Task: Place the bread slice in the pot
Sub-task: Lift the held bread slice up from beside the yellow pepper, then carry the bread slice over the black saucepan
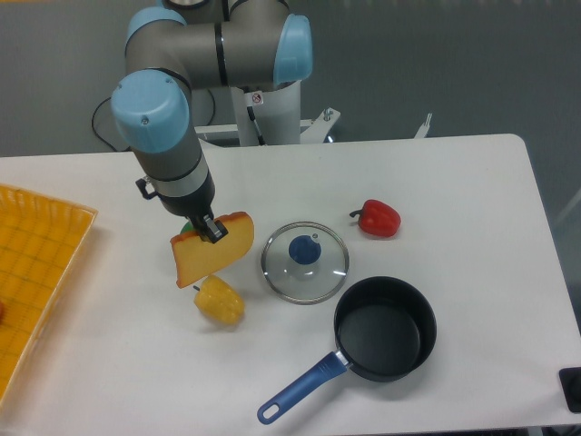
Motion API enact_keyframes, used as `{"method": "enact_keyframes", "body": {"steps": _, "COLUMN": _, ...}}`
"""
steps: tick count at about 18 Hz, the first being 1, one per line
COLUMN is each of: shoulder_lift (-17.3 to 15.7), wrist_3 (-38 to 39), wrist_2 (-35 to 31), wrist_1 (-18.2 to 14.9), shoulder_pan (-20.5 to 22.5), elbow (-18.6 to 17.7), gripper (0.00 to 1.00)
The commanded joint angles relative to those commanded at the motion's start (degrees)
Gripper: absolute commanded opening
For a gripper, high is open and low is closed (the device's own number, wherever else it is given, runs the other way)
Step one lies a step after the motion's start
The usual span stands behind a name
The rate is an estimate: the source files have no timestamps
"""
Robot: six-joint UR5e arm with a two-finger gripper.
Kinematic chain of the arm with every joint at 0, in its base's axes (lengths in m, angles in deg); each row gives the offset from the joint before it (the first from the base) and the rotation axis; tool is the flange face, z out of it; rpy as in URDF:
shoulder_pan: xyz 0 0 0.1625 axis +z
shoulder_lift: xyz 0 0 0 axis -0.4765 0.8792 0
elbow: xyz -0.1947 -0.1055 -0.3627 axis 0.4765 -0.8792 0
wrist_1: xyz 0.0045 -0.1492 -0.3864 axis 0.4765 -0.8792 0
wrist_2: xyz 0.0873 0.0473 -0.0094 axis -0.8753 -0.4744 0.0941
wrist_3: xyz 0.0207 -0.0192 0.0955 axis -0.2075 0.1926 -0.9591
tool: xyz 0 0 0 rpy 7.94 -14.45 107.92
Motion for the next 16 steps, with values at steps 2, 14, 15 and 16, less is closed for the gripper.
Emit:
{"method": "enact_keyframes", "body": {"steps": 2, "shoulder_lift": -0.6, "wrist_3": -0.1, "wrist_2": 0.1, "wrist_1": 0.4, "shoulder_pan": 0.6, "elbow": -0.4, "gripper": 0.00}}
{"method": "enact_keyframes", "body": {"steps": 14, "shoulder_lift": -1.0, "wrist_3": -0.3, "wrist_2": -7.4, "wrist_1": 0.8, "shoulder_pan": 4.9, "elbow": 2.4, "gripper": 0.00}}
{"method": "enact_keyframes", "body": {"steps": 15, "shoulder_lift": -0.9, "wrist_3": -0.6, "wrist_2": -7.9, "wrist_1": 0.8, "shoulder_pan": 5.6, "elbow": 2.7, "gripper": 0.00}}
{"method": "enact_keyframes", "body": {"steps": 16, "shoulder_lift": -0.7, "wrist_3": -1.7, "wrist_2": -8.0, "wrist_1": 0.7, "shoulder_pan": 6.7, "elbow": 3.4, "gripper": 0.00}}
